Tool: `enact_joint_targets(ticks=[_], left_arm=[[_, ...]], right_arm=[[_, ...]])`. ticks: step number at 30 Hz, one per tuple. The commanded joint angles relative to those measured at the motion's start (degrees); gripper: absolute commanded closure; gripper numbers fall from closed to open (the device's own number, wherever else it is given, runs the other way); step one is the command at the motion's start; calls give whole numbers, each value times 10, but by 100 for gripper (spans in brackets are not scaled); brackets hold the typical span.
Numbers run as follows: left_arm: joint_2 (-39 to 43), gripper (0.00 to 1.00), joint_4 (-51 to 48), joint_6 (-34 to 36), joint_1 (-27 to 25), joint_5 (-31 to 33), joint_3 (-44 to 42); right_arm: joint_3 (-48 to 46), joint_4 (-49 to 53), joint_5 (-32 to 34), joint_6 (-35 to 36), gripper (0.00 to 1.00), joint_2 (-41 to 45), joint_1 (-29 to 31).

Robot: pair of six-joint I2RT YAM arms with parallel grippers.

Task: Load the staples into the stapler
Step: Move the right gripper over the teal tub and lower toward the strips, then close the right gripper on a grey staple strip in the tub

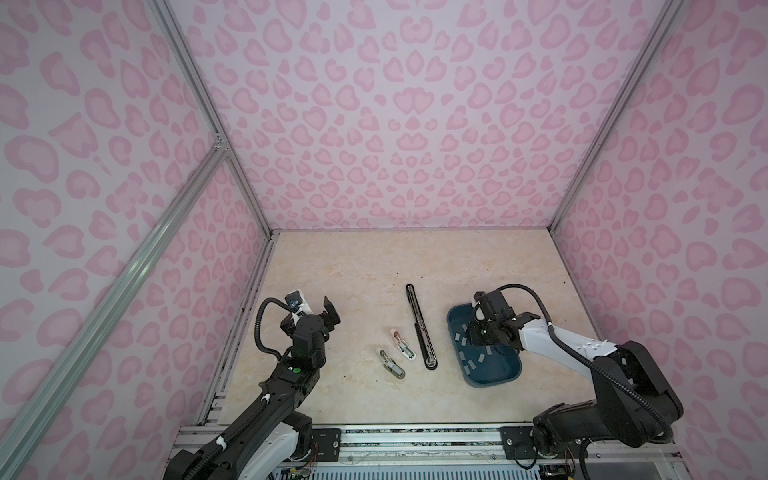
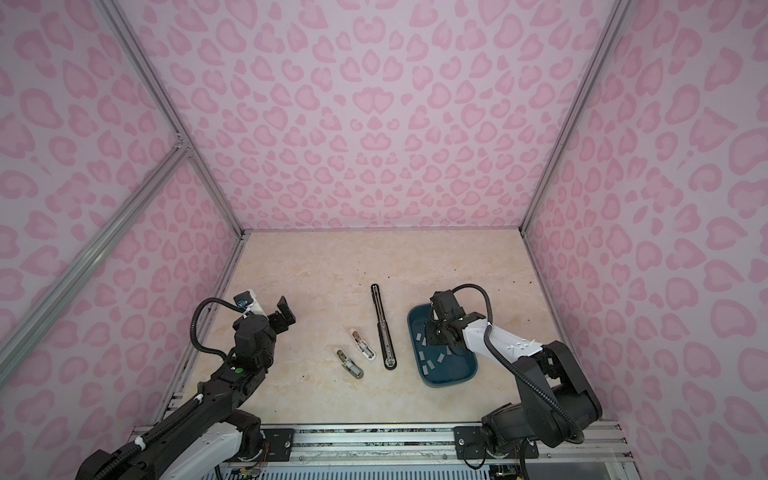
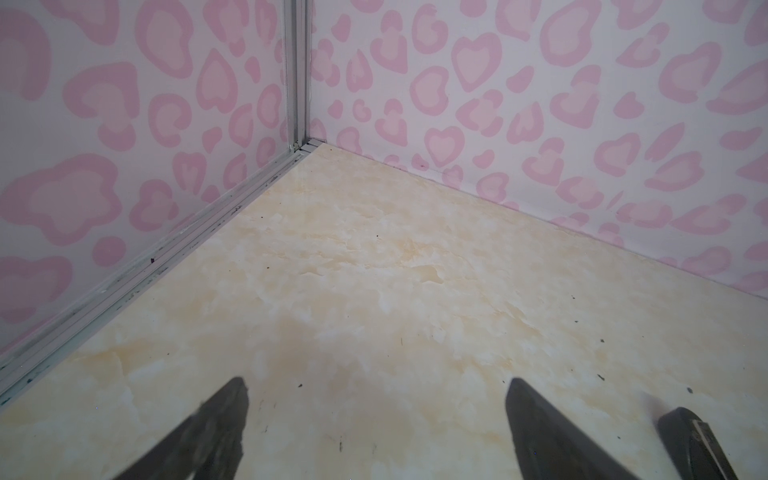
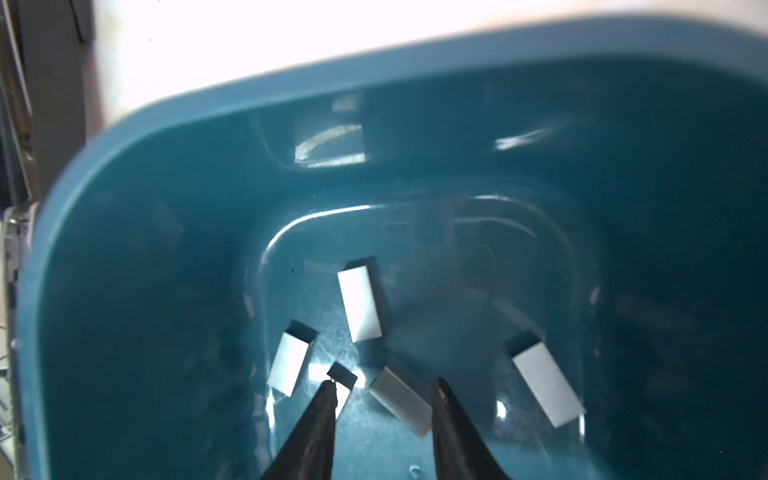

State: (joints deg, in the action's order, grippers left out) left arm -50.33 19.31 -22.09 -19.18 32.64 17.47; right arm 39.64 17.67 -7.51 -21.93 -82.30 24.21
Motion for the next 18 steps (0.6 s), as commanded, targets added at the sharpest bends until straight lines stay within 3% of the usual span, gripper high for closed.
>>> enact_joint_targets(ticks=[1, 5, 12, 18], left_arm=[[3, 3, 8, -4, 0, 8, -2], [5, 3, 9, -4, 0, 8, -3], [6, 3, 7, -5, 0, 8, -3], [10, 3, 7, -6, 1, 9, -6]], right_arm=[[-3, 11, -6, -6, 62, -3, -1], [-4, 18, -7, -7, 62, -7, 0], [-4, 25, -4, -10, 73, -2, 1], [-1, 32, 11, -9, 73, 11, 1]])
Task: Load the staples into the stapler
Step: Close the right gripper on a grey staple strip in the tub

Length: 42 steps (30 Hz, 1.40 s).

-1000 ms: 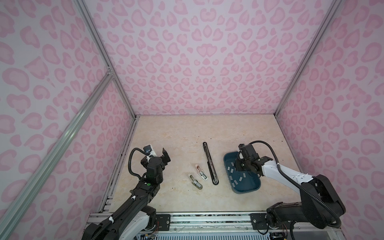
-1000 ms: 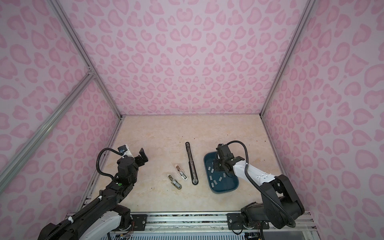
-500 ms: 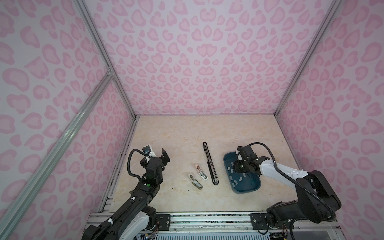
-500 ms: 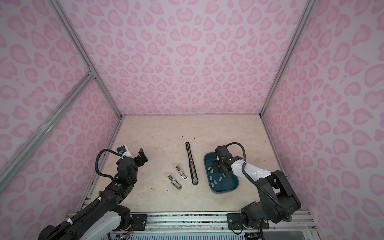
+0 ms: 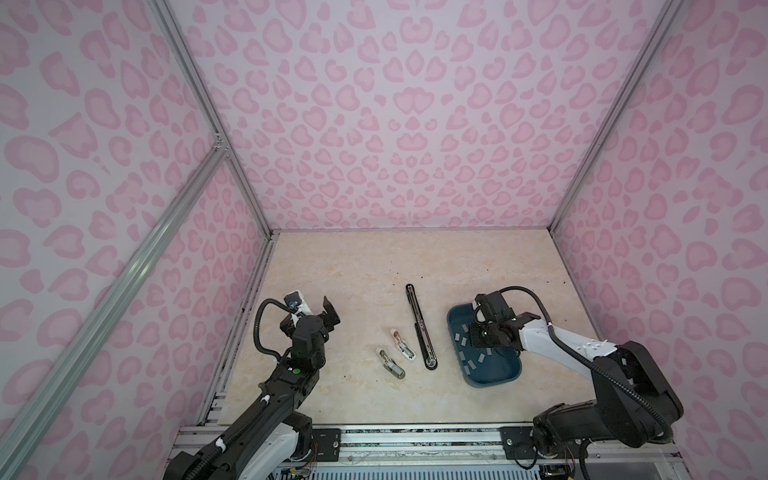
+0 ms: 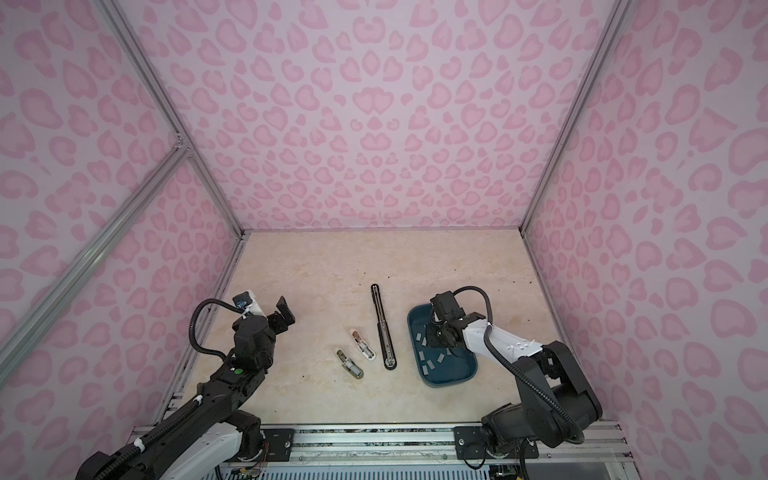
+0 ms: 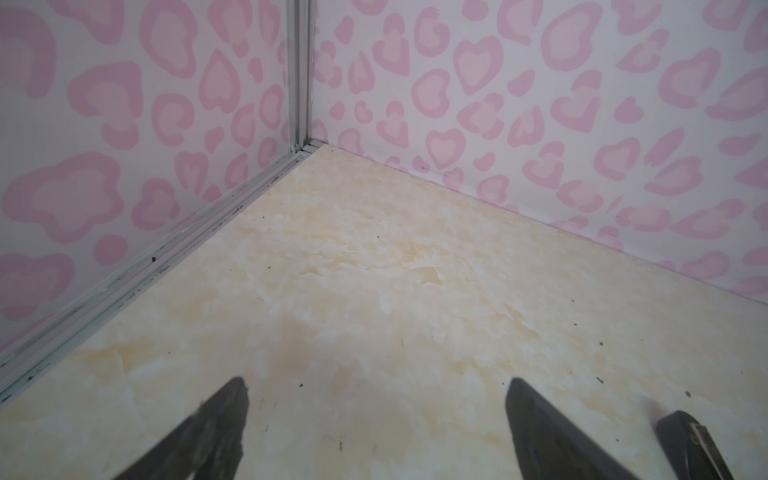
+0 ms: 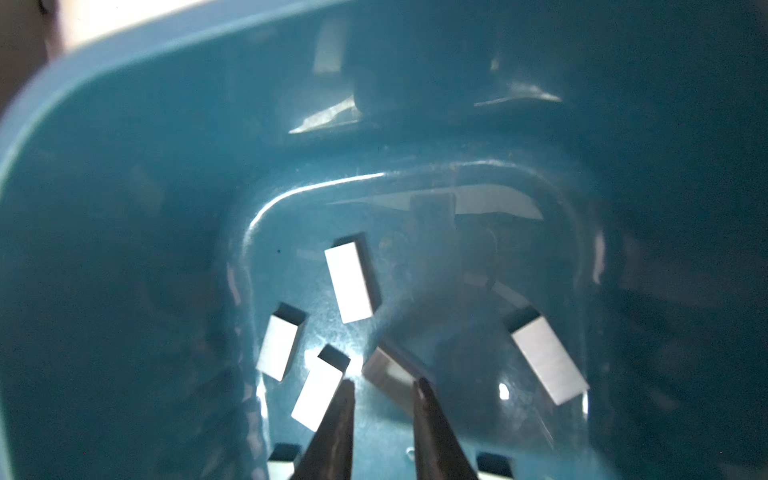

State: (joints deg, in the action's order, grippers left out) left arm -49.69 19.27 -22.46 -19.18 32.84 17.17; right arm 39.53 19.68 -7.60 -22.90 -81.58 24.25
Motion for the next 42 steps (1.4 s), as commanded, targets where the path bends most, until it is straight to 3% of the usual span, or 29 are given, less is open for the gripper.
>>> enact_joint_targets(ticks=[1, 10, 30, 42], left_arm=[[4, 3, 8, -2, 0, 8, -3], [14, 3, 11, -5, 0, 10, -10], [25, 3, 14, -6, 0, 12, -18], [25, 3, 13, -6, 0, 12, -17]], right_arm=[[2, 12, 15, 2, 73, 5, 0], [26, 9, 13, 7, 62, -40, 0], [-4, 23, 5, -17, 69, -12, 22], [33, 41, 85, -8, 67, -47, 45]])
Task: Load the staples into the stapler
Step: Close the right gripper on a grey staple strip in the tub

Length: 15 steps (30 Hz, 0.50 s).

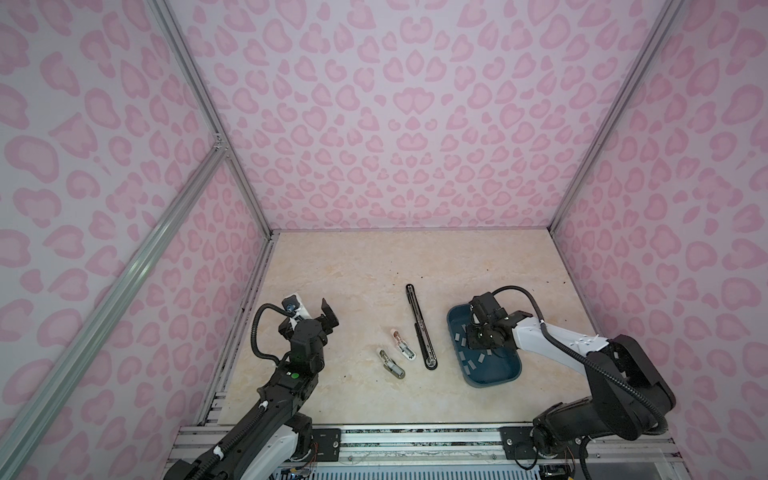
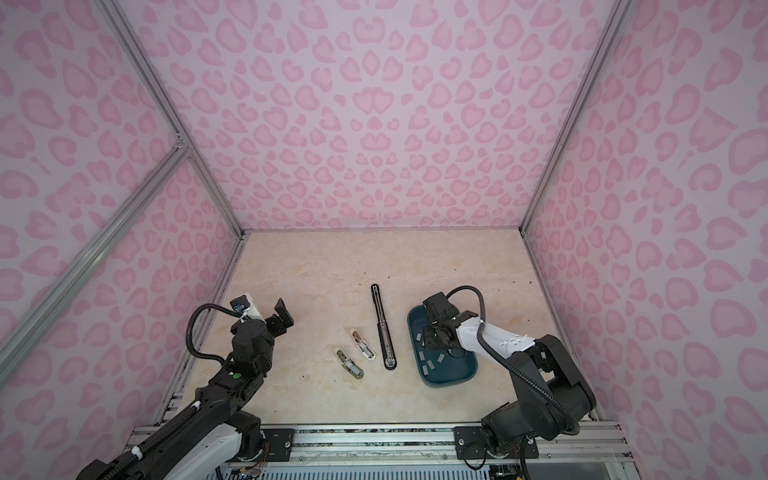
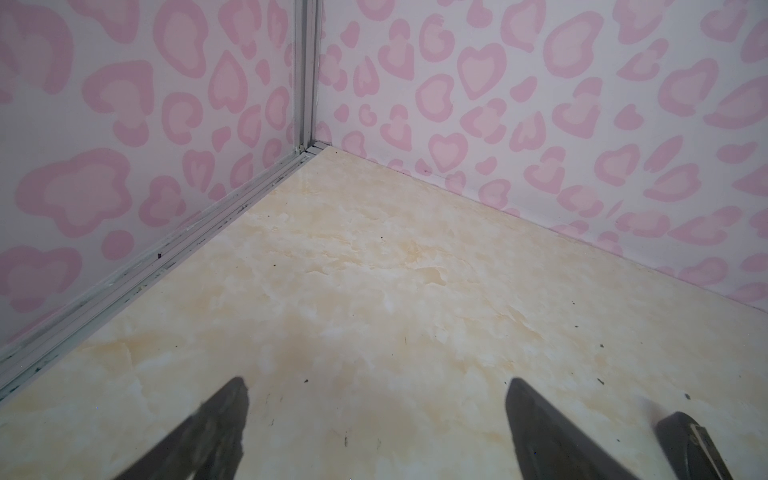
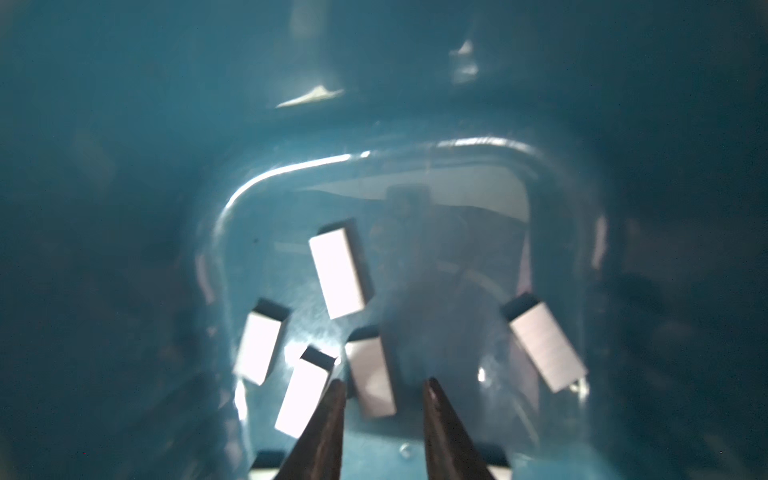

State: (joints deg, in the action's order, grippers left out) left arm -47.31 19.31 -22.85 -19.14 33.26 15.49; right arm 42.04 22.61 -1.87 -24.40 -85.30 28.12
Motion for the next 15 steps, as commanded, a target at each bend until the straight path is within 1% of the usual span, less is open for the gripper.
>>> enact_joint_targets(ticks=[1, 15], left_arm=[[2, 3, 13, -2, 0, 8, 0], [5, 3, 14, -3, 0, 8, -3]], right_arm=[[12, 14, 34, 8, 67, -16, 10], [27, 23, 56, 9, 73, -40, 22]])
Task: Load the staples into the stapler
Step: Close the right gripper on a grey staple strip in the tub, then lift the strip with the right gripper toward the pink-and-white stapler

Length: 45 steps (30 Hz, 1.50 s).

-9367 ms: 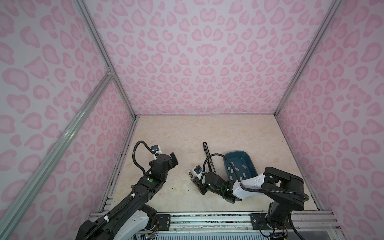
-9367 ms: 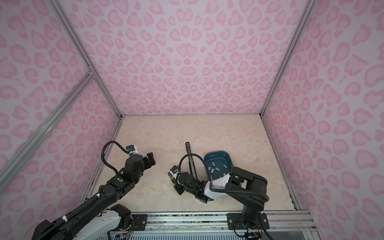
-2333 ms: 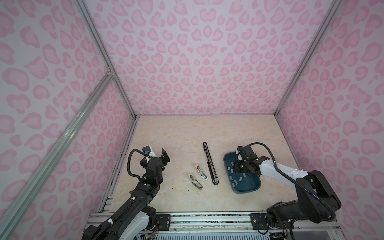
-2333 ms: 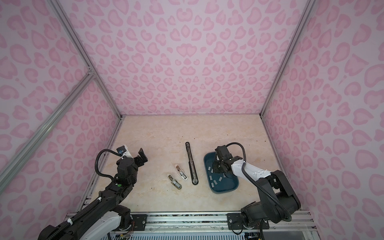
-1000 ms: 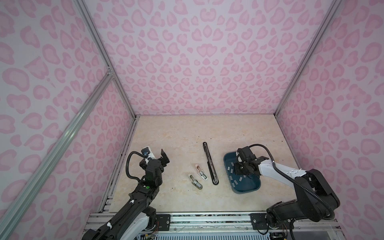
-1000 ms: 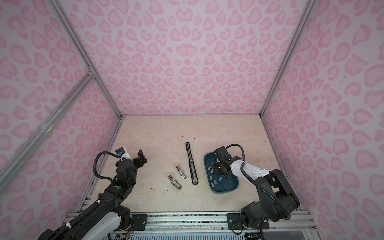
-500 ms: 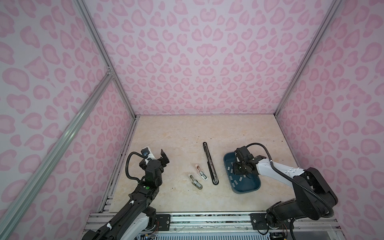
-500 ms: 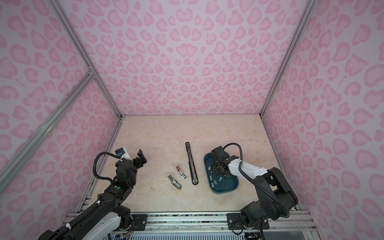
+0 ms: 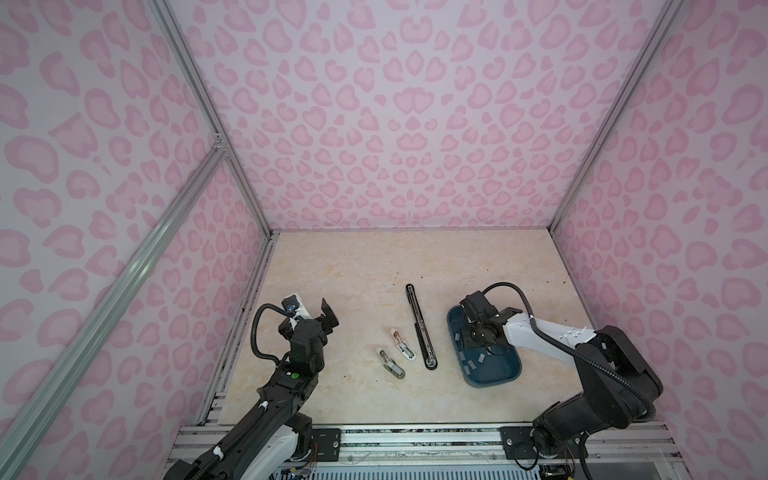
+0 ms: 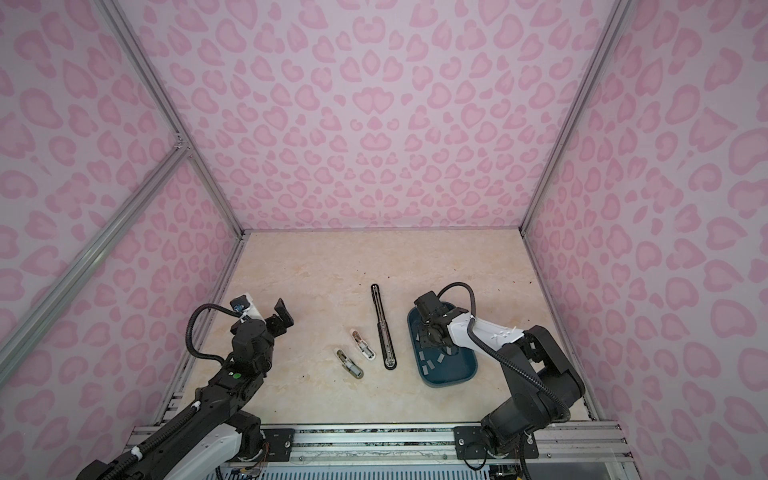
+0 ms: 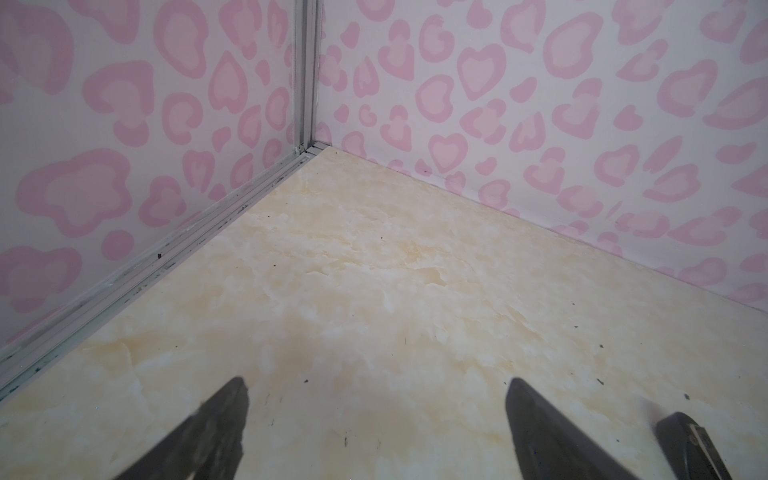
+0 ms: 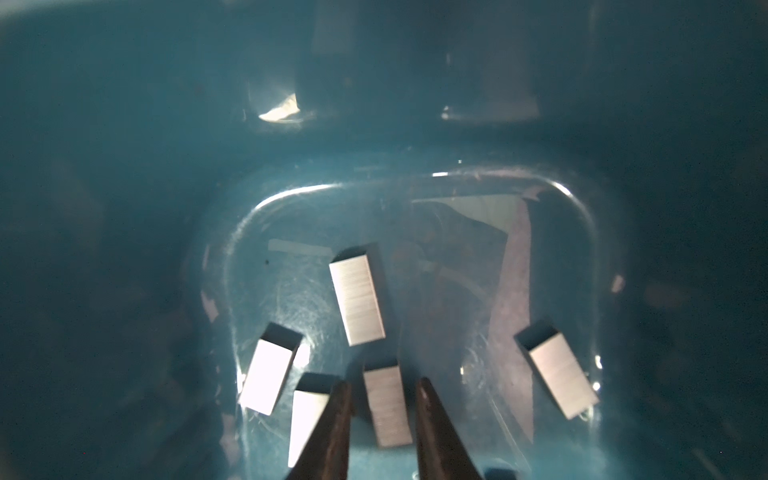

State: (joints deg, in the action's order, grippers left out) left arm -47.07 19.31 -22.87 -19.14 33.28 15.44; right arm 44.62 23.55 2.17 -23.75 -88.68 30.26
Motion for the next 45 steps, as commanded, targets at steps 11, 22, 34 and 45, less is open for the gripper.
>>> enact_joint_targets(ticks=[11, 22, 34, 45], left_arm=[[7, 3, 14, -3, 0, 7, -5], [8, 3, 15, -2, 0, 7, -7], [3, 3, 3, -2, 0, -59, -3], [71, 3, -42, -27, 0, -181, -40]], right_arm=[[10, 19, 25, 3, 74, -20, 1], [14, 21, 22, 4, 85, -28, 0], [1, 13, 25, 2, 90, 13, 1], [-1, 30, 33, 12, 90, 138, 22]])
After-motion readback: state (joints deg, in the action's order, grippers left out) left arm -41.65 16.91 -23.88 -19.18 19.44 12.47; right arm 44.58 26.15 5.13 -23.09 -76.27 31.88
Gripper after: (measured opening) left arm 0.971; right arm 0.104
